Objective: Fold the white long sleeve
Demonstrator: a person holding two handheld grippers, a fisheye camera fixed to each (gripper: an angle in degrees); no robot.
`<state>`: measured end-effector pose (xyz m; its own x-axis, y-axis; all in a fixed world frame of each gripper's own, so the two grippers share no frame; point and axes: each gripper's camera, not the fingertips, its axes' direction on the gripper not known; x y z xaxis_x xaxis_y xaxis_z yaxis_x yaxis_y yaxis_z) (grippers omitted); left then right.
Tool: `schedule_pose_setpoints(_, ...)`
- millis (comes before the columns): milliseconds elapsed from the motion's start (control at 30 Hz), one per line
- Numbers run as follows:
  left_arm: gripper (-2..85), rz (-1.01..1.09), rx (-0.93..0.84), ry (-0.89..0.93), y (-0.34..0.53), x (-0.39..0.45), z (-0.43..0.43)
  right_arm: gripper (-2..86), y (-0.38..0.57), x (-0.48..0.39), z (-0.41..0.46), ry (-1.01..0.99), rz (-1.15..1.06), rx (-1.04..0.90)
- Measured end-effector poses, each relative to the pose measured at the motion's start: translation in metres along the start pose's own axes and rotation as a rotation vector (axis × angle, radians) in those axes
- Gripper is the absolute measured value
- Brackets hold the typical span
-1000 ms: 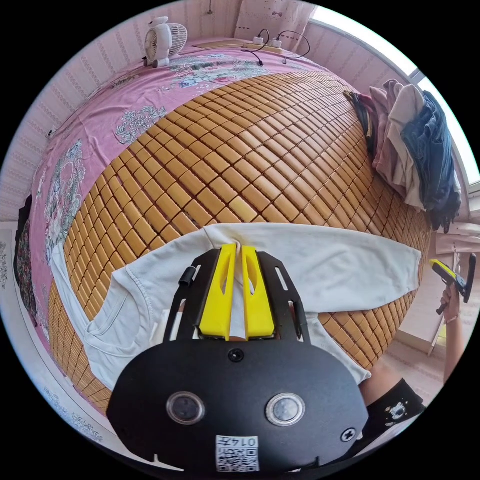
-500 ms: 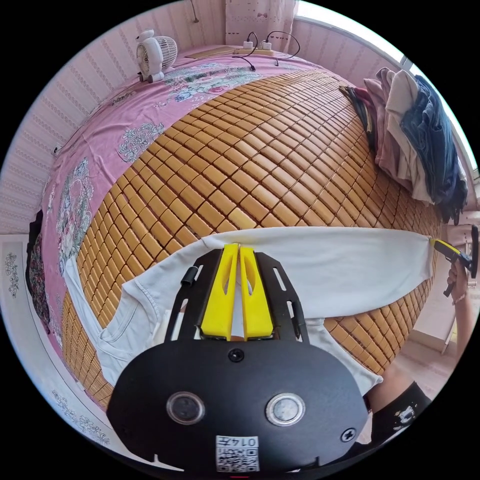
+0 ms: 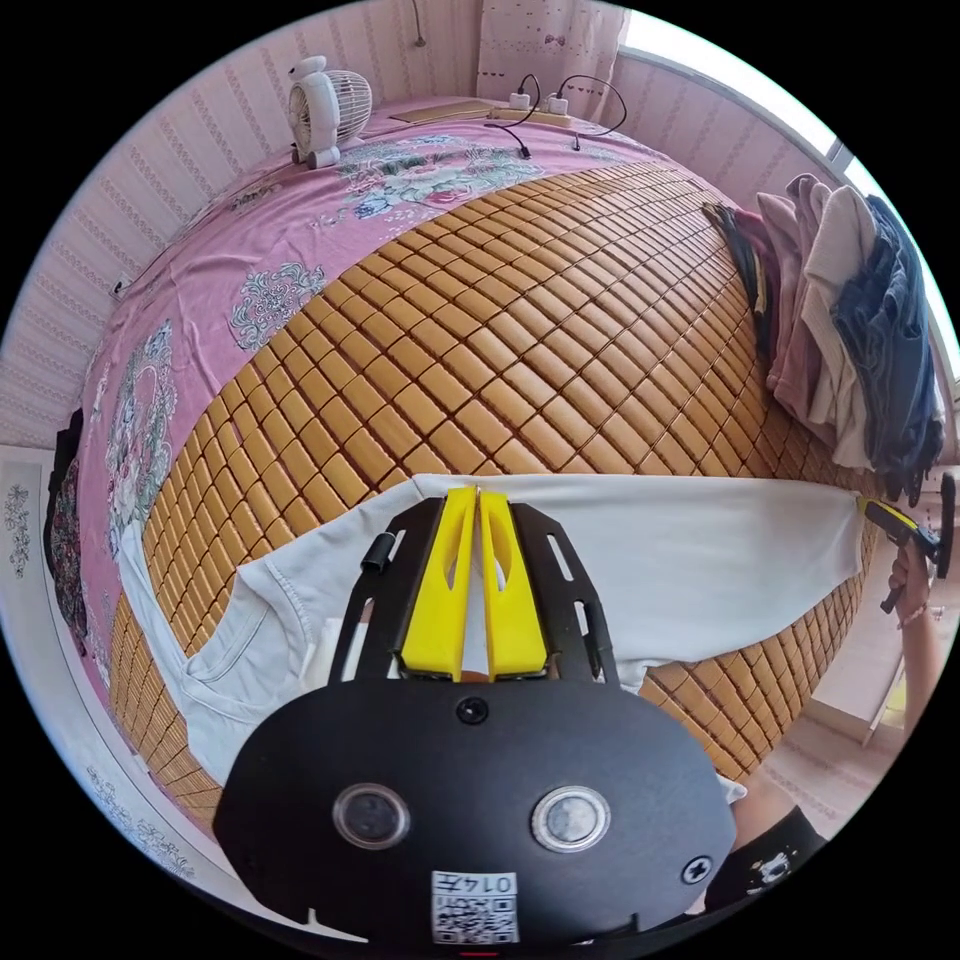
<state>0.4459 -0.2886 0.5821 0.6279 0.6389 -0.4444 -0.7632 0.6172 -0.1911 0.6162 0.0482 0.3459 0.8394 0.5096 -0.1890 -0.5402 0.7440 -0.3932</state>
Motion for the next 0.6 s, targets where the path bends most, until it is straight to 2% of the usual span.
schedule_pose_setpoints(200,5.3,-0.086,0.025,0.128,0.064,-0.044,-0.041,2.9,-0.007,-0.007,0.003,-0.055,0.029,-0.021)
schedule_pose_setpoints(333,5.0,-0.091,0.056,0.068,0.149,-0.075,-0.083,4.3,0.004,-0.015,-0.001,0.002,0.036,-0.025)
schedule_pose_setpoints(467,4.9,-0.194,0.020,0.033,0.247,-0.112,-0.110,4.9,0.018,-0.030,-0.004,0.041,0.058,-0.054)
schedule_pose_setpoints(600,5.0,-0.319,-0.038,-0.008,0.335,-0.140,-0.119,5.3,0.027,-0.098,-0.010,0.082,-0.073,-0.071)
